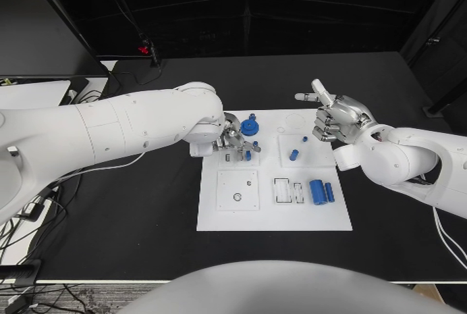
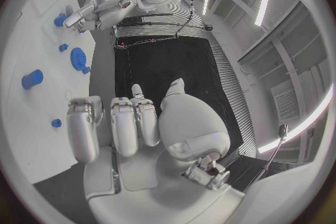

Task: Assemble the parts on the task board

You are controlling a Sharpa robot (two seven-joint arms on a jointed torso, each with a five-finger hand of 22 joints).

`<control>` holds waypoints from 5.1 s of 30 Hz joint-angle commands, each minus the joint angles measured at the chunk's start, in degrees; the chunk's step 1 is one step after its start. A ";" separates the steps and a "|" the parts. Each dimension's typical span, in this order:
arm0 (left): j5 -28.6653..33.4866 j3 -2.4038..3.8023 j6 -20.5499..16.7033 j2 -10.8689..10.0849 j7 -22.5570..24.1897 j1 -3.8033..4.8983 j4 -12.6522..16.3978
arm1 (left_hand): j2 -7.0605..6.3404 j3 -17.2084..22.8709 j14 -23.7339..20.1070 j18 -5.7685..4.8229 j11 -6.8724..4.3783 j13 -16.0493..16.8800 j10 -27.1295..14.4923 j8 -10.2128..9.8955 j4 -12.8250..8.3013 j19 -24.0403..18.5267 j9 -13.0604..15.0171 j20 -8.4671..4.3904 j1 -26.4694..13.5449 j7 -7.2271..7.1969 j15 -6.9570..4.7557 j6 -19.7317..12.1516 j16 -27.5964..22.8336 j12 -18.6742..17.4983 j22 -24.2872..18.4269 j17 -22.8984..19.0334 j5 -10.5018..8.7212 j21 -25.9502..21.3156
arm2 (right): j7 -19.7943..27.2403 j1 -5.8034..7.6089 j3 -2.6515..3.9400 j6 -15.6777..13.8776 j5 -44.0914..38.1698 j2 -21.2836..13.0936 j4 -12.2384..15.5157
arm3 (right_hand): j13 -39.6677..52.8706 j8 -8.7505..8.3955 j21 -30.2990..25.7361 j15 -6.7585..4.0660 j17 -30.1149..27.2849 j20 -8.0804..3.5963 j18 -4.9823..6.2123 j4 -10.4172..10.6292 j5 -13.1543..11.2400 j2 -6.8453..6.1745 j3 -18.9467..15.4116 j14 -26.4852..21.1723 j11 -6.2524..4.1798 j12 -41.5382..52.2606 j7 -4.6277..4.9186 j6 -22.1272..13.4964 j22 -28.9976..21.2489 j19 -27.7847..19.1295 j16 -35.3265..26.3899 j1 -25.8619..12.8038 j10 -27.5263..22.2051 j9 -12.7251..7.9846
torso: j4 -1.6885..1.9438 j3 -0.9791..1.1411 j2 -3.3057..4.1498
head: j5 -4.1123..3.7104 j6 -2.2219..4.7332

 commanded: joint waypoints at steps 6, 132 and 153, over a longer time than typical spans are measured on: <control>-0.19 0.05 2.38 0.34 0.29 -0.09 -0.48 | 1.15 0.08 5.89 -0.37 -0.40 15.09 6.10 -0.62 -0.08 6.08 0.33 -0.46 0.24 0.02 -0.49 0.68 0.05 0.20 15.08 15.08 0.15 0.18 | -1.16 0.05 -0.02 -0.25 0.14 0.15 -0.05 | 15.06 0.41 0.18 0.21 15.08 0.16 -0.40 0.11 -0.06 0.73 -0.10 6.26 0.33 0.14 0.05 -0.53 15.08 6.27 0.14 0.07 6.26 -0.06 | -0.06 0.02 0.01 | -0.03 0.00; -0.19 0.07 -1.58 -4.55 -2.37 2.24 2.23 | -3.78 24.54 5.89 -0.37 -0.92 15.09 6.10 -14.58 -0.18 6.08 11.36 -1.16 25.83 -0.61 -1.53 7.96 0.05 0.20 15.08 15.08 11.12 0.18 | -4.68 -0.70 -0.30 -1.54 0.01 0.34 -1.58 | 15.06 1.41 -1.68 0.31 15.08 0.31 0.35 -0.04 -0.06 1.16 -0.15 6.26 0.41 0.14 0.05 -1.52 14.08 3.73 0.14 0.24 6.26 0.03 | 0.00 0.00 0.01 | -0.35 0.00; -0.19 0.06 -1.03 -2.32 -5.75 2.05 1.23 | -4.24 25.78 5.89 -0.37 -1.01 15.09 6.10 -15.01 -0.44 6.08 11.75 -1.02 26.12 -0.70 -1.58 8.21 0.05 0.20 15.08 15.08 11.05 0.18 | -4.58 -0.71 -0.32 -1.40 0.01 0.54 -1.71 | 15.06 1.57 -1.78 0.31 15.08 0.32 0.39 0.03 -0.05 1.25 -0.18 6.26 0.40 0.14 0.05 -1.59 14.03 3.59 0.14 0.18 6.26 0.05 | -0.07 0.02 -0.02 | -0.14 0.00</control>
